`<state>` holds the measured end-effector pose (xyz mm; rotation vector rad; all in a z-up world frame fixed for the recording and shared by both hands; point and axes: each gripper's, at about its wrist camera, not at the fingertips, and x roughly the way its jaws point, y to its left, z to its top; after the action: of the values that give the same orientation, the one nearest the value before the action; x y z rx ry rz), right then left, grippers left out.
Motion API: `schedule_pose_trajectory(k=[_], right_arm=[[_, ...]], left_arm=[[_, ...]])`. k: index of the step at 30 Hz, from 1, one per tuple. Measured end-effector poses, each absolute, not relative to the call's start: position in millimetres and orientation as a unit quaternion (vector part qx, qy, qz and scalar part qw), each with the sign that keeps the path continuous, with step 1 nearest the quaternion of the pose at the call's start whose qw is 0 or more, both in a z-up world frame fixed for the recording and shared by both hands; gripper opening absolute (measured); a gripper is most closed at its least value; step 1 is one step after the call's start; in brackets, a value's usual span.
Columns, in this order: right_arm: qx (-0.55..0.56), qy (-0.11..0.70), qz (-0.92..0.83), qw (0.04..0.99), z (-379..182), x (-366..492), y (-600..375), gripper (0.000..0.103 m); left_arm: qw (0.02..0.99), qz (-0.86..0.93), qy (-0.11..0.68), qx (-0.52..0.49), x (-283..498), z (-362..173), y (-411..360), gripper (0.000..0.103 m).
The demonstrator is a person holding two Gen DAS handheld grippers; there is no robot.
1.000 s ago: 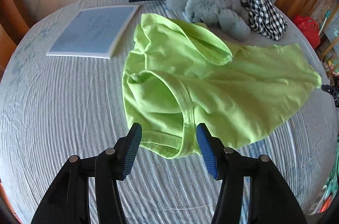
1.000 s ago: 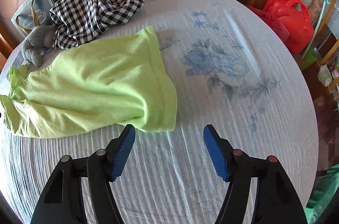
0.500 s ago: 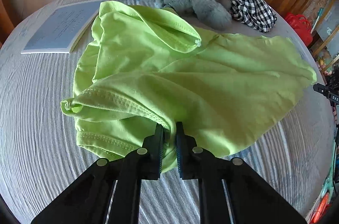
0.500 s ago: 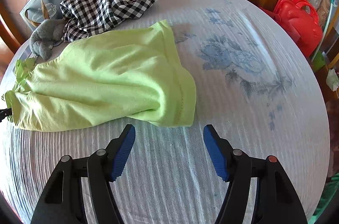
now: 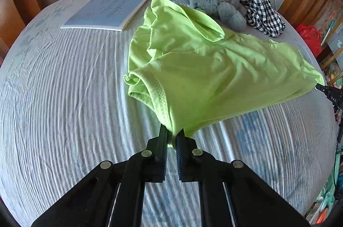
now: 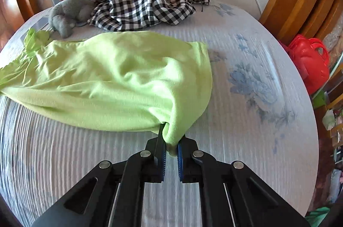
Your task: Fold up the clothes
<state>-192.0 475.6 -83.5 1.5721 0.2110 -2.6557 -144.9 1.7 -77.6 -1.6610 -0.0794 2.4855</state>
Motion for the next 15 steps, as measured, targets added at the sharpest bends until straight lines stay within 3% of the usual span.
schedule_pose_trajectory(k=[15], right_arm=[[0.614,0.076,-0.778,0.109,-101,-55,461,0.007]], left_arm=[[0.040,0.778,0.012,-0.627,-4,-111,-39,0.004]])
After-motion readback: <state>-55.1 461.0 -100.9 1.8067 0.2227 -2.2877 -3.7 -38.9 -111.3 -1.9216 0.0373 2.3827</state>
